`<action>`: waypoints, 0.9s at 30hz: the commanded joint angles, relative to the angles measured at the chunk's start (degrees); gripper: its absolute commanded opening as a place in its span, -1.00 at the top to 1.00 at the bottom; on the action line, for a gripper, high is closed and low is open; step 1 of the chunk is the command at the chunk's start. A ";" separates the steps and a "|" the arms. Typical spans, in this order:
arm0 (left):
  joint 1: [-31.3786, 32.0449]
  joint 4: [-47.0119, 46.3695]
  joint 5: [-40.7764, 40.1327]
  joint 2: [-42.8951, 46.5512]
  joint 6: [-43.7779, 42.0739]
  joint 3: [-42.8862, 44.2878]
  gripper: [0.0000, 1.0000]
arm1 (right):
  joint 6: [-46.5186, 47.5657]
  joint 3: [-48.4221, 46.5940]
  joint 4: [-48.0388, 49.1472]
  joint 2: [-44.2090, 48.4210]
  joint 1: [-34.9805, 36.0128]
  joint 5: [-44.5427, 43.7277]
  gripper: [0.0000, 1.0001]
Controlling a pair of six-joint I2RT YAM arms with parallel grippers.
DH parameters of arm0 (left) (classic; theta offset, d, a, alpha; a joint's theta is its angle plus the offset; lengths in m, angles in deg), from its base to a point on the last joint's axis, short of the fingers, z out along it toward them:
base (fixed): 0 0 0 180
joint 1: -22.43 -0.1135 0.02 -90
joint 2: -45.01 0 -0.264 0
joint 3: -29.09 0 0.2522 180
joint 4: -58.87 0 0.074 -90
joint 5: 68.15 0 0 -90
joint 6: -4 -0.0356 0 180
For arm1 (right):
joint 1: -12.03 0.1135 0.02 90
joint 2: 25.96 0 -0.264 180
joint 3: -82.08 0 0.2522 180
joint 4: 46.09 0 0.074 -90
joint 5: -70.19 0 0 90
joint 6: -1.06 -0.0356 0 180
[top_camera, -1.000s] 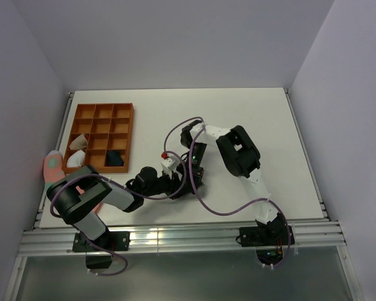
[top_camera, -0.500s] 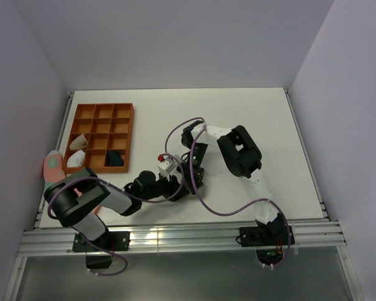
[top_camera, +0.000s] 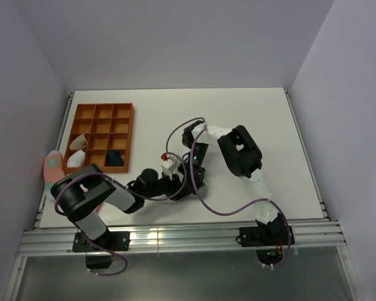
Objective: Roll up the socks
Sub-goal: Roll the sock at the center of the board.
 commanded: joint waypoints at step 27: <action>0.25 16.68 -3.48 -4.40 1.58 4.23 0.99 | -5.97 12.66 20.37 17.00 -5.24 -6.16 0.10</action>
